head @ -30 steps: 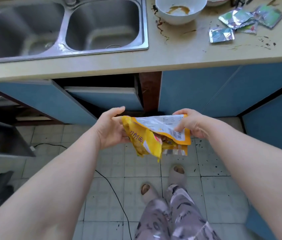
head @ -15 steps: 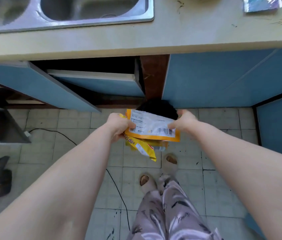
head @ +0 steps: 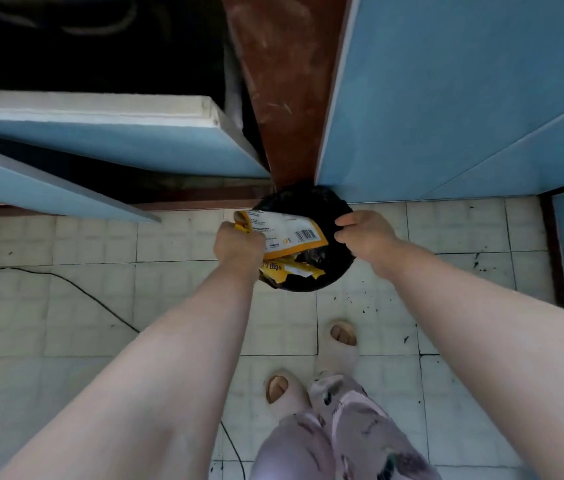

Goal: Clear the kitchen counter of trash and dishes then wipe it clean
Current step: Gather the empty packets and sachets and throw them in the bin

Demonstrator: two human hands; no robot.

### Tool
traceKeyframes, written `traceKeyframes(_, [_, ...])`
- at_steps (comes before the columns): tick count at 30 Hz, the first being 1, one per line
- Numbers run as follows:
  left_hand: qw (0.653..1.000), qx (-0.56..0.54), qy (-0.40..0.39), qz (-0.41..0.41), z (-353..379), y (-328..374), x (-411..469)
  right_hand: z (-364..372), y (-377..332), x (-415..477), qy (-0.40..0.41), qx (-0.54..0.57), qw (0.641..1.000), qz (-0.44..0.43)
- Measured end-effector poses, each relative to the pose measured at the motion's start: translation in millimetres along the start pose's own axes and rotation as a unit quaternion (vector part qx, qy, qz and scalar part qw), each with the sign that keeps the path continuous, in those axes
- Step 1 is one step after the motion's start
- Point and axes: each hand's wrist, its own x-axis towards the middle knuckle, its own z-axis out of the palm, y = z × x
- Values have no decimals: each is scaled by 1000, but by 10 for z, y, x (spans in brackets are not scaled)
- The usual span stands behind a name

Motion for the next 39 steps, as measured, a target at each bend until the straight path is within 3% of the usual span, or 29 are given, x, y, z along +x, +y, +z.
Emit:
traceKeyframes(7, [997,70,-1,17,840,-159,652,228,305,783,10,-1,1000,-2])
traceKeyframes(12, [986,100,-122,-55,1269,-208,820,352,458,1137,22,-5,1000,-7])
traceKeyframes(14, [984,53,-154,-73,1334,-189,769,375,481,1155,22,6,1000,-2])
traceKeyframes(16, [988,-51,-131,-57,1299,-175,741,388,473,1082,26,14,1000,4])
traceKeyframes(19, [995,-73,-69,2,1019,-155,650,379,441,835,21,12,1000,11])
traceKeyframes(25, [976,-115,-183,-10,118,-27,109,234,177,53,21,3,1000,9])
traceKeyframes(32, [977,-108,-185,12,-820,446,-795,-104,-307,-959,56,30,998,-26])
traceKeyframes(35, [970,-99,-217,52,-1150,675,-1207,-284,-524,-1378,70,34,995,-66])
traceKeyframes(39, [968,-72,-194,143,-1566,1031,-1762,-623,-884,-1989,116,14,987,-114])
